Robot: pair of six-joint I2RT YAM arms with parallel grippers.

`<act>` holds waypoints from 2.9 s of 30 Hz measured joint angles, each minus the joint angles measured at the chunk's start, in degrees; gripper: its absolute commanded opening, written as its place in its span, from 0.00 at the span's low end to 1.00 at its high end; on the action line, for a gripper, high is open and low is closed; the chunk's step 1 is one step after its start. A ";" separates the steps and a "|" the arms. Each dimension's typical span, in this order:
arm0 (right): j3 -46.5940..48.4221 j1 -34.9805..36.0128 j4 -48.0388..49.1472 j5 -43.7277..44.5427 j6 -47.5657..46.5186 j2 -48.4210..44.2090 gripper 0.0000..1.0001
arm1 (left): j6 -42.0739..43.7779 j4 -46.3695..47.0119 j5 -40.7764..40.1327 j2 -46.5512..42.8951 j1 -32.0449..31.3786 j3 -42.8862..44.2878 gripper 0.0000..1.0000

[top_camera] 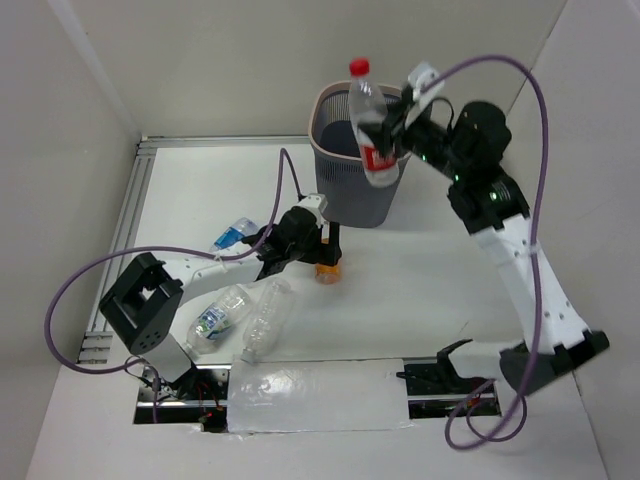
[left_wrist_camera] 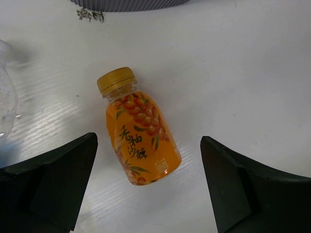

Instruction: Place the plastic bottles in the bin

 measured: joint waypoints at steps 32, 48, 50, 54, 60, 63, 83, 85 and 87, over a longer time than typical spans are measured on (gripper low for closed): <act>-4.98 -23.87 -0.61 -12.72 11.17 -1.62 1.00 | 0.48 -6.97 -10.64 12.48 -7.69 7.69 0.04; -26.77 -37.40 -1.57 -10.58 8.24 -18.75 0.00 | 14.40 -11.02 9.40 -14.97 -4.46 30.38 0.00; -27.04 -37.40 -2.58 -11.47 6.82 -19.28 0.02 | 14.36 -8.92 9.16 -10.88 -0.92 36.02 0.00; -29.73 -36.70 -5.99 -15.32 2.54 -20.20 0.58 | 12.15 -4.96 5.92 4.76 3.93 52.11 0.26; -31.10 -30.95 -16.22 -24.50 -10.40 -19.08 0.89 | 9.57 -8.70 2.38 26.82 7.65 72.24 0.97; -32.54 -26.25 -17.40 -27.02 -16.15 -18.56 0.98 | 8.35 -11.56 2.40 29.20 9.16 70.71 1.00; -37.90 31.34 -1.49 -12.70 -64.00 13.66 1.00 | 0.33 -28.89 -9.73 -49.13 13.92 1.84 1.00; -35.71 33.51 0.22 -10.38 -65.05 18.78 1.00 | -1.97 -34.82 -11.13 -51.95 14.45 -1.70 1.00; -33.55 34.82 2.67 -8.11 -65.68 23.41 1.00 | -3.87 -40.17 -12.44 -53.57 14.69 -3.21 1.00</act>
